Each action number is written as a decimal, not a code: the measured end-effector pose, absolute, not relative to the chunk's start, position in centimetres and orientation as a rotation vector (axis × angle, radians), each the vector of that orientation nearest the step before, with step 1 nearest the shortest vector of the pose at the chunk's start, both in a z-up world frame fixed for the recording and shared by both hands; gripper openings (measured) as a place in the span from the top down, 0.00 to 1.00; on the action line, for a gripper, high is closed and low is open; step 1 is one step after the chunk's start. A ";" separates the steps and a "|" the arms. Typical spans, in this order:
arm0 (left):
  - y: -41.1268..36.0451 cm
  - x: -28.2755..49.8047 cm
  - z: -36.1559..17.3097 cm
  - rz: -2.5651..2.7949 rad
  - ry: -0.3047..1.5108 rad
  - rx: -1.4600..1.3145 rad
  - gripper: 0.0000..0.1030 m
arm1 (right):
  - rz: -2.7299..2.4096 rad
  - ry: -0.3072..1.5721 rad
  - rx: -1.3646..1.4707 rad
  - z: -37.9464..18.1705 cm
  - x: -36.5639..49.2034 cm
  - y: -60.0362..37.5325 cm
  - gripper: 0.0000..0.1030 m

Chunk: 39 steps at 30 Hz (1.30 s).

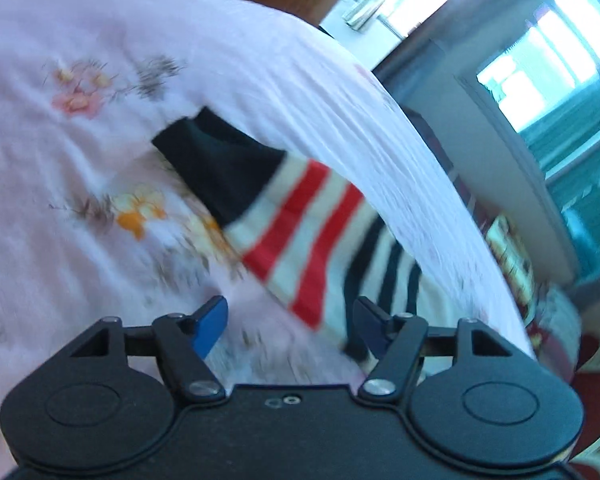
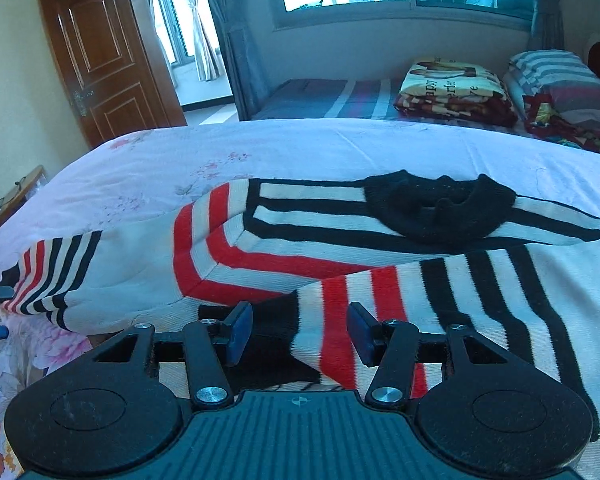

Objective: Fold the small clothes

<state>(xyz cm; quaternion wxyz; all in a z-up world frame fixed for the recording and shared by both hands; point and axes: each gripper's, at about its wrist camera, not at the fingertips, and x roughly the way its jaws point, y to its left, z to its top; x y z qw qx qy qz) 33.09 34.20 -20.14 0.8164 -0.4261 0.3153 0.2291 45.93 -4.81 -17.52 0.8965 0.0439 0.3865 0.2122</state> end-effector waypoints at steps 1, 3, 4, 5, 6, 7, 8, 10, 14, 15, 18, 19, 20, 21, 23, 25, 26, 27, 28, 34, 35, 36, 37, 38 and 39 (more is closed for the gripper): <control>34.8 33.2 -20.3 0.478 0.657 -0.925 0.35 | 0.437 0.804 0.091 -17.6 46.0 -4.5 0.49; 35.6 33.9 -20.6 0.462 0.634 -0.930 0.35 | 0.430 0.806 0.088 -17.8 46.1 -4.2 0.49; 35.9 34.2 -20.8 0.457 0.619 -0.938 0.35 | 0.425 0.807 0.086 -17.9 46.2 -4.0 0.49; 36.2 34.5 -20.9 0.458 0.604 -0.945 0.35 | 0.419 0.810 0.085 -18.0 46.1 -3.7 0.49; 36.7 34.7 -21.2 0.460 0.593 -0.946 0.42 | 0.415 0.814 0.085 -18.1 46.2 -3.5 0.49; 36.8 35.1 -21.3 0.467 0.593 -0.938 0.54 | 0.412 0.821 0.084 -18.3 46.2 -3.4 0.49; 37.0 35.3 -21.5 0.475 0.592 -0.935 0.62 | 0.409 0.826 0.081 -18.4 46.2 -3.2 0.49; 37.4 35.6 -21.8 0.475 0.601 -0.956 0.80 | 0.403 0.834 0.072 -18.8 46.3 -3.0 0.49; 36.7 35.6 -20.3 0.437 0.570 -0.907 0.86 | 0.395 0.842 0.063 -19.4 46.2 -2.7 0.49; 36.2 35.7 -19.6 0.419 0.559 -0.886 0.86 | 0.396 0.865 0.040 -20.1 46.3 -2.5 0.49; 33.9 36.4 -16.5 0.331 0.521 -0.803 0.86 | 0.409 0.855 -0.006 -19.9 46.4 -2.0 0.49; 32.8 36.9 -15.4 0.290 0.512 -0.774 0.86 | 0.417 0.853 0.027 -19.6 46.5 -2.4 0.49; 31.5 37.3 -14.2 0.242 0.503 -0.744 0.86 | 0.421 0.844 0.083 -19.3 46.5 -3.2 0.49; 30.0 37.9 -13.2 0.193 0.499 -0.715 0.86 | 0.415 0.836 0.115 -18.9 46.4 -3.8 0.49; 26.7 39.2 -11.6 0.085 0.504 -0.683 0.86 | 0.414 0.814 0.161 -18.0 46.0 -5.1 0.49; 22.7 40.7 -10.6 -0.026 0.521 -0.647 0.97 | 0.409 0.803 0.188 -17.2 45.6 -6.5 0.49; 20.7 41.6 -10.5 -0.074 0.536 -0.631 0.97 | 0.401 0.798 0.194 -16.8 45.3 -7.3 0.49; 18.6 42.4 -10.7 -0.124 0.551 -0.621 0.97 | 0.392 0.793 0.200 -16.5 45.0 -8.1 0.49; 16.4 43.2 -11.0 -0.170 0.574 -0.608 0.97 | 0.380 0.789 0.206 -16.3 44.8 -9.0 0.49; 6.0 46.2 -15.9 -0.338 0.765 -0.529 0.97 | 0.311 0.798 0.259 -15.6 42.7 -14.9 0.49; 5.3 46.2 -16.4 -0.347 0.787 -0.510 0.96 | 0.306 0.802 0.264 -15.7 42.5 -15.6 0.49; 4.9 46.2 -16.6 -0.347 0.808 -0.497 0.86 | 0.305 0.804 0.267 -15.7 42.3 -16.3 0.49; 4.6 46.1 -16.6 -0.343 0.820 -0.498 0.70 | 0.301 0.807 0.272 -15.7 42.2 -16.8 0.49; 4.9 45.7 -16.8 -0.337 0.827 -0.499 0.62 | 0.295 0.809 0.284 -15.7 42.1 -17.3 0.49; 5.0 45.4 -16.4 -0.326 0.819 -0.495 0.44 | 0.293 0.813 0.301 -15.7 42.1 -17.7 0.49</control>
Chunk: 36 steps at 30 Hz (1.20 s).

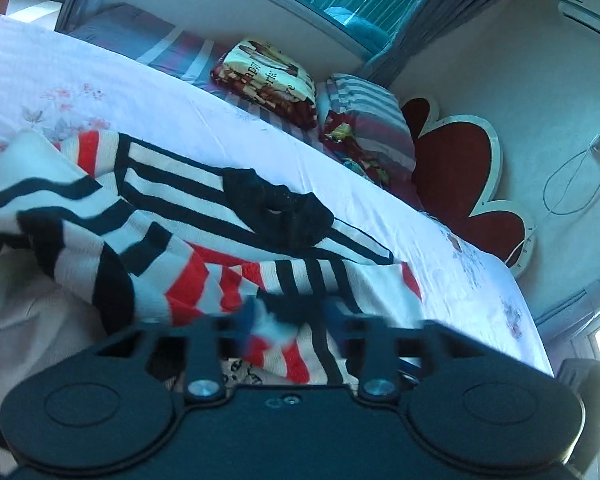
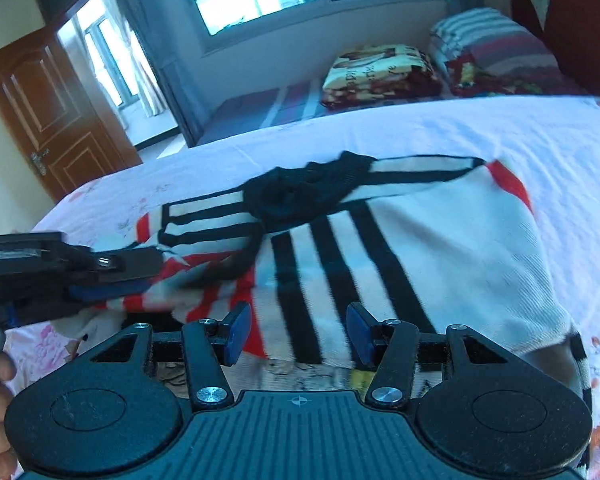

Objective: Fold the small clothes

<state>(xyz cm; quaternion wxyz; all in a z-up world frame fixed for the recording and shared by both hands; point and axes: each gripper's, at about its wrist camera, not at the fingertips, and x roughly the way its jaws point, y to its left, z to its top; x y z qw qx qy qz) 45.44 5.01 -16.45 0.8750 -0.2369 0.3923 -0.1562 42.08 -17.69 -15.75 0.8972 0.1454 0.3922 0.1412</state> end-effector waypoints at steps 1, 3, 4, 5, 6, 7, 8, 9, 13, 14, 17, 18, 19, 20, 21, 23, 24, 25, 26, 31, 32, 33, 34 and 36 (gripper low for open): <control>5.4 45.1 -15.9 -0.304 0.793 -0.488 0.29 | 0.297 0.817 0.317 -15.7 42.1 -17.9 0.49; 5.7 43.9 -14.6 -0.268 0.731 -0.479 0.24 | 0.320 0.824 0.349 -15.7 42.2 -18.0 0.49; 6.4 43.7 -14.2 -0.252 0.718 -0.474 0.24 | 0.335 0.833 0.361 -15.7 42.3 -17.8 0.49; 7.0 43.6 -13.9 -0.230 0.711 -0.463 0.24 | 0.347 0.845 0.373 -15.8 42.5 -17.6 0.49; 7.5 43.6 -13.6 -0.194 0.703 -0.445 0.24 | 0.346 0.857 0.378 -15.9 42.7 -17.4 0.49; 8.5 43.5 -13.6 -0.156 0.694 -0.427 0.24 | 0.336 0.864 0.372 -16.0 42.8 -17.1 0.49; 9.4 43.4 -13.7 -0.116 0.691 -0.413 0.24 | 0.323 0.871 0.361 -16.1 43.0 -16.9 0.49; 10.2 43.6 -13.8 -0.070 0.698 -0.411 0.24 | 0.319 0.882 0.361 -16.4 43.3 -16.7 0.49; 14.3 43.4 -15.5 0.070 0.721 -0.434 0.25 | 0.335 0.917 0.365 -17.3 44.3 -15.4 0.49; 15.0 43.2 -15.8 0.092 0.728 -0.431 0.25 | 0.335 0.903 0.362 -17.3 44.3 -15.1 0.53; 16.4 42.4 -16.6 0.118 0.753 -0.447 0.25 | 0.347 0.891 0.332 -17.3 44.3 -14.1 0.92; 16.6 42.5 -16.7 0.118 0.757 -0.452 0.25 | 0.346 0.878 0.328 -17.0 44.2 -14.0 0.92; 16.7 42.6 -16.8 0.117 0.760 -0.455 0.25 | 0.351 0.860 0.315 -16.6 44.1 -14.0 0.92; 16.8 42.5 -16.8 0.117 0.761 -0.458 0.25 | 0.351 0.828 0.291 -15.9 43.9 -13.9 0.92; 16.8 42.7 -16.9 0.116 0.762 -0.464 0.24 | 0.349 0.792 0.267 -15.1 43.7 -14.1 0.92; 16.7 43.2 -17.0 0.104 0.769 -0.482 0.24 | 0.329 0.715 0.197 -13.3 43.7 -14.4 0.92; 16.5 43.3 -17.4 0.093 0.774 -0.490 0.24 | 0.319 0.688 0.157 -12.6 43.6 -14.7 0.92; 16.3 43.6 -17.5 0.083 0.779 -0.498 0.24 | 0.307 0.673 0.125 -12.2 43.7 -15.2 0.92; 16.0 44.0 -17.8 0.072 0.783 -0.509 0.23 | 0.293 0.669 0.101 -12.0 44.0 -15.8 0.92; 14.4 46.1 -19.4 0.024 0.830 -0.560 0.23 | 0.177 0.700 0.052 -13.1 44.9 -19.6 0.92; 14.0 46.5 -19.8 0.019 0.840 -0.556 0.23 | 0.159 0.724 0.054 -13.7 45.0 -20.2 0.92; 13.7 46.7 -20.2 0.013 0.848 -0.549 0.27 | 0.149 0.751 0.058 -14.4 45.2 -20.8 0.92; 13.4 47.0 -20.7 0.013 0.857 -0.539 0.42 | 0.144 0.778 0.056 -15.1 45.4 -21.1 0.92; 13.2 47.2 -21.6 0.037 0.870 -0.515 0.67 | 0.142 0.826 0.050 -16.6 45.5 -21.3 0.92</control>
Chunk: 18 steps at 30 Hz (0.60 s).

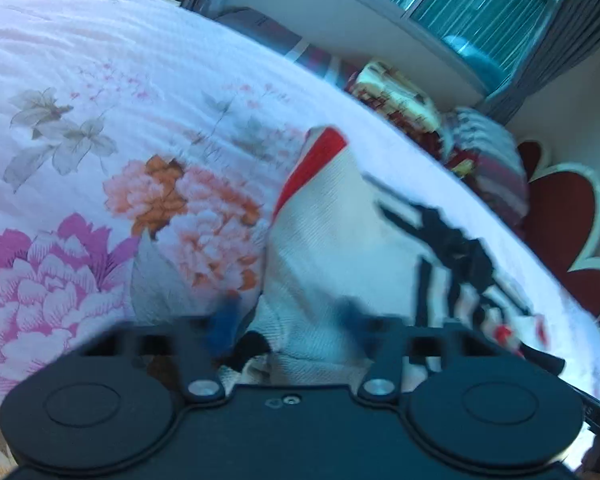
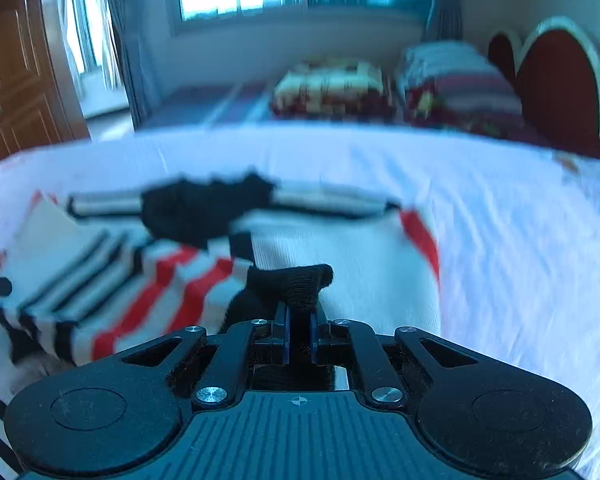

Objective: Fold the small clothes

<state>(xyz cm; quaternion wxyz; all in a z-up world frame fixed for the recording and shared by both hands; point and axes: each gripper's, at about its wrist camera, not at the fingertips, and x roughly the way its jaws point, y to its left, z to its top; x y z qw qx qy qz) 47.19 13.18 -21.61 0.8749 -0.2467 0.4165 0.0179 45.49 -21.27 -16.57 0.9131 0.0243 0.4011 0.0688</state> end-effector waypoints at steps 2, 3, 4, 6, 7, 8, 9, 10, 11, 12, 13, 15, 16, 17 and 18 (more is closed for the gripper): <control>13.3 46.9 -21.7 0.041 0.848 -0.495 0.80 | 0.136 0.855 0.087 -17.3 45.4 -21.6 0.92; 13.6 46.7 -21.7 0.034 0.843 -0.494 0.84 | 0.145 0.852 0.118 -17.2 45.1 -21.9 0.91; 13.9 46.6 -21.6 0.028 0.841 -0.499 0.86 | 0.163 0.850 0.144 -17.1 45.0 -22.1 0.91; 14.5 46.4 -21.8 0.019 0.840 -0.489 0.86 | 0.183 0.860 0.165 -17.0 45.3 -22.3 0.91; 14.7 46.4 -22.0 0.010 0.839 -0.487 0.86 | 0.182 0.863 0.163 -17.2 45.3 -22.3 0.91; 14.6 46.4 -21.7 0.010 0.843 -0.488 0.86 | 0.163 0.868 0.137 -17.5 45.4 -22.3 0.91; 14.5 46.5 -21.3 0.015 0.852 -0.491 0.86 | 0.151 0.870 0.112 -17.8 45.4 -22.3 0.91; 14.4 46.5 -20.7 0.023 0.851 -0.493 0.85 | 0.149 0.867 0.118 -17.8 45.5 -22.5 0.91; 14.3 46.5 -19.9 0.031 0.833 -0.487 0.84 | 0.148 0.864 0.133 -17.5 45.6 -22.8 0.91; 14.1 46.5 -19.2 0.041 0.808 -0.473 0.75 | 0.151 0.853 0.140 -17.2 45.6 -22.9 0.90; 14.0 46.9 -18.6 0.040 0.794 -0.463 0.60 | 0.157 0.844 0.148 -16.9 45.5 -23.1 0.88; 13.8 48.3 -18.1 0.038 0.806 -0.462 0.24 | 0.160 0.827 0.181 -16.6 45.9 -23.1 0.42; 13.7 48.9 -18.1 0.052 0.796 -0.460 0.19 | 0.164 0.821 0.197 -16.4 46.1 -23.1 0.30; 13.6 49.7 -18.2 0.056 0.786 -0.445 0.19 | 0.168 0.813 0.200 -16.3 46.3 -23.1 0.25; 13.4 50.6 -18.4 0.057 0.793 -0.428 0.19 | 0.168 0.812 0.188 -16.3 46.5 -22.9 0.25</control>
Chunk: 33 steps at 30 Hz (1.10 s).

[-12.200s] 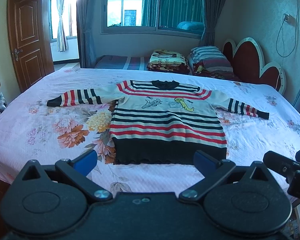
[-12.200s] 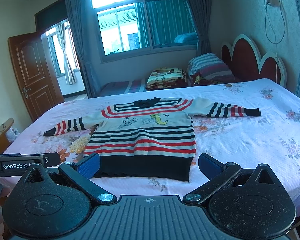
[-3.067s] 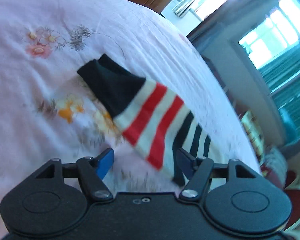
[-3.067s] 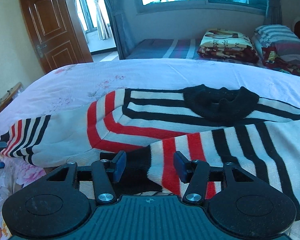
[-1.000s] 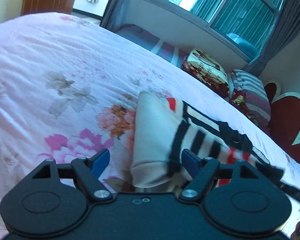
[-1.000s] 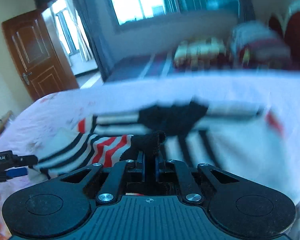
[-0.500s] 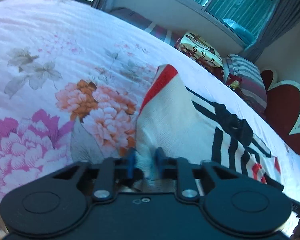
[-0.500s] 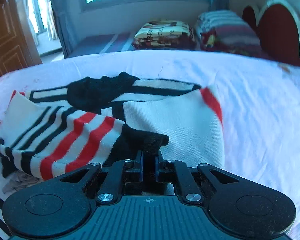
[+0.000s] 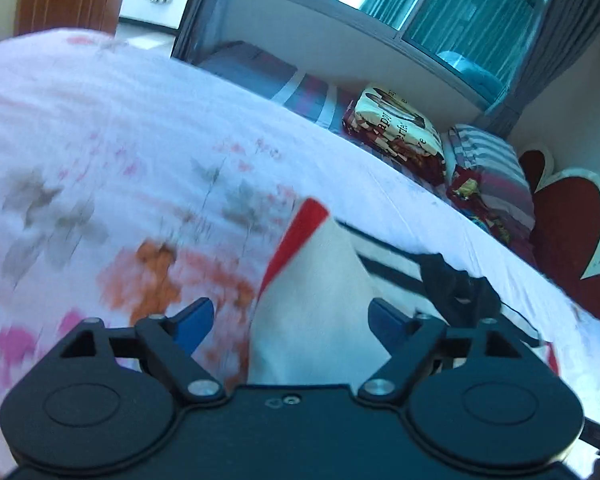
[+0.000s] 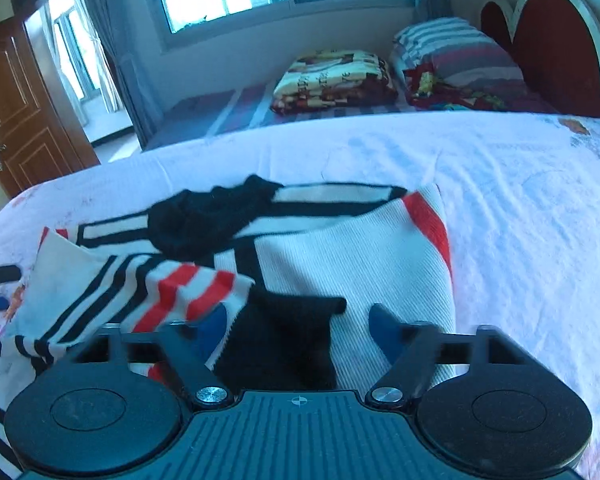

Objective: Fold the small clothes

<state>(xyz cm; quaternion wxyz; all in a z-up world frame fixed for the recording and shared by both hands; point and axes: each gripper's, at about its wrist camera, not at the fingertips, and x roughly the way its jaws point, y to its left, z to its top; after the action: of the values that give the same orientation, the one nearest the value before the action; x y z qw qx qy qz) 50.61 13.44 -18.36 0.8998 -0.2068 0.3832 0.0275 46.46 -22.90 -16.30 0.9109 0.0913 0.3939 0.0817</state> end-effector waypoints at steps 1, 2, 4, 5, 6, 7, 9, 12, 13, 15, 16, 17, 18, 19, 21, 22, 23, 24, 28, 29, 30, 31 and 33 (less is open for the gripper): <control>13.4 51.6 -18.7 0.058 0.807 -0.426 0.22 | 0.164 0.817 0.175 -16.4 46.7 -22.7 0.26; 13.6 52.4 -19.2 0.057 0.822 -0.435 0.23 | 0.157 0.819 0.171 -16.5 47.0 -22.7 0.26; 14.0 54.1 -20.1 0.060 0.851 -0.457 0.32 | 0.140 0.827 0.191 -16.9 47.7 -22.9 0.31; 14.1 54.7 -20.6 0.064 0.857 -0.457 0.37 | 0.133 0.828 0.201 -17.1 47.9 -23.0 0.54; 14.4 55.3 -21.0 0.067 0.857 -0.460 0.49 | 0.132 0.837 0.204 -17.3 48.2 -23.0 0.79; 14.6 55.7 -21.2 0.070 0.855 -0.466 0.61 | 0.132 0.849 0.202 -17.5 48.4 -22.8 0.83; 15.1 56.3 -21.4 0.090 0.834 -0.486 0.80 | 0.142 0.847 0.184 -17.7 48.5 -22.4 0.86; 15.8 57.1 -21.9 0.126 0.819 -0.503 0.85 | 0.121 0.810 0.110 -17.7 48.7 -21.6 0.89; 15.7 57.1 -22.0 0.127 0.811 -0.493 0.85 | 0.092 0.806 0.063 -17.9 48.9 -21.4 0.90; 15.1 57.0 -21.8 0.128 0.807 -0.444 0.84 | 0.085 0.840 0.057 -19.0 49.7 -21.7 0.90; 14.8 56.8 -21.5 0.131 0.811 -0.424 0.81 | 0.091 0.838 0.069 -18.8 49.8 -21.9 0.90; 14.6 56.4 -21.0 0.135 0.808 -0.407 0.80 | 0.091 0.829 0.082 -18.4 49.6 -22.3 0.90; 14.4 55.8 -20.3 0.129 0.795 -0.396 0.81 | 0.087 0.808 0.097 -17.9 49.3 -22.6 0.90; 14.2 55.1 -19.5 0.113 0.775 -0.385 0.78 | 0.085 0.791 0.113 -17.4 48.9 -23.0 0.89; 13.6 53.3 -18.0 0.065 0.755 -0.364 0.74 | 0.108 0.765 0.151 -16.2 48.0 -23.4 0.90; 13.1 52.3 -17.4 0.039 0.751 -0.358 0.73 | 0.127 0.757 0.162 -15.7 47.5 -23.2 0.90; 12.5 51.3 -16.9 0.015 0.748 -0.350 0.71 | 0.147 0.749 0.165 -15.2 47.0 -22.9 0.89; 11.8 50.3 -16.6 -0.008 0.749 -0.341 0.69 | 0.167 0.745 0.159 -14.8 46.5 -22.3 0.90; 8.4 47.3 -17.2 -0.089 0.797 -0.300 0.61 | 0.244 0.768 0.113 -14.9 45.3 -19.1 0.89; 7.5 46.6 -17.6 -0.100 0.807 -0.268 0.60 | 0.255 0.778 0.099 -15.2 45.1 -18.4 0.90; 6.9 46.2 -18.3 -0.101 0.818 -0.234 0.60 | 0.259 0.789 0.086 -15.7 44.9 -17.9 0.89; 6.6 45.9 -19.1 -0.092 0.841 -0.212 0.60 | 0.253 0.804 0.061 -16.1 44.8 -17.6 0.89; 7.1 45.4 -20.5 -0.092 0.840 -0.211 0.61 | 0.202 0.846 -0.013 -18.1 45.0 -17.5 0.90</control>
<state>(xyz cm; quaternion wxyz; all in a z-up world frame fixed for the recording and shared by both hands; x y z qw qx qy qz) 45.36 7.11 -20.47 0.9067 -0.1024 0.4067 -0.0446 45.05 -17.51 -18.12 0.9068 -0.0062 0.4100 0.0978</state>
